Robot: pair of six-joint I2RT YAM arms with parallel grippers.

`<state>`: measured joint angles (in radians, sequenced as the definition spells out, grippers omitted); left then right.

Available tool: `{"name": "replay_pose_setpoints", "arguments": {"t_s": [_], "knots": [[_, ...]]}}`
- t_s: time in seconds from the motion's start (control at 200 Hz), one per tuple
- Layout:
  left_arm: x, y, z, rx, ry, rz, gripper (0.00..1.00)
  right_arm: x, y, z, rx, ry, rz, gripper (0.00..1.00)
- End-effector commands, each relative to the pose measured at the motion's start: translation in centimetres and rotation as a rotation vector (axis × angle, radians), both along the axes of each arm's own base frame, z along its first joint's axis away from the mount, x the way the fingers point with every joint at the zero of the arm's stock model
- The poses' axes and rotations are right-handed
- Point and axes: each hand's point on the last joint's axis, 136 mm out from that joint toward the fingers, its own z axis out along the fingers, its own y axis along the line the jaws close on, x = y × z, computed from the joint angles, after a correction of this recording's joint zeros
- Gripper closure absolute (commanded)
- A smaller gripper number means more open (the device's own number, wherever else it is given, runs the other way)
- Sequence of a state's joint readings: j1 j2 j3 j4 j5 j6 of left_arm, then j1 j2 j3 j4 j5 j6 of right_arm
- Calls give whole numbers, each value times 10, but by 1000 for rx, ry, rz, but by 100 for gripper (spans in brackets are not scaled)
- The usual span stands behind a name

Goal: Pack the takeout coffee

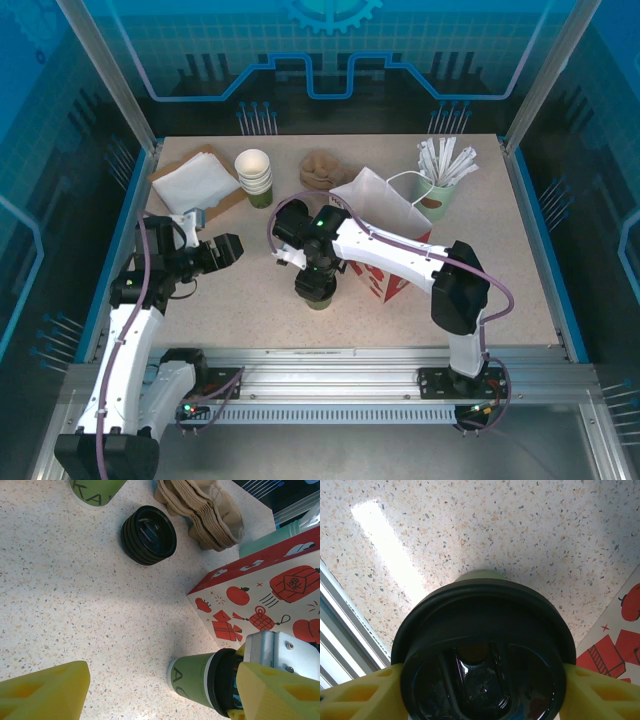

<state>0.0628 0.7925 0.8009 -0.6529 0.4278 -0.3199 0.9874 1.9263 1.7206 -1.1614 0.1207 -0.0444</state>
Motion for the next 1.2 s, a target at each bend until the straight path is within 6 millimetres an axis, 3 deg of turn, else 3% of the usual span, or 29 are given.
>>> {"name": "replay_pose_setpoints", "arguments": {"t_s": [0.0, 0.295, 0.505, 0.68, 1.035, 1.195], "knots": [[-3, -4, 1, -31, -4, -7, 22, -3, -8, 0, -38, 4, 3, 43], [-2, 0, 5, -16, -13, 13, 21, -18, 13, 50, 94, -49, 51, 54], [-2, 7, 11, 6, -34, 58, 22, -35, 34, 116, 253, -112, 125, 58], [3, 9, 29, -21, -74, 90, 23, -40, 41, 178, 390, -195, 161, 57], [27, -32, 95, -82, -240, 27, 24, -3, 6, 293, 637, -403, 44, 57], [46, -69, 122, -101, -295, -59, 24, 24, -31, 322, 687, -475, -87, 58]]}}
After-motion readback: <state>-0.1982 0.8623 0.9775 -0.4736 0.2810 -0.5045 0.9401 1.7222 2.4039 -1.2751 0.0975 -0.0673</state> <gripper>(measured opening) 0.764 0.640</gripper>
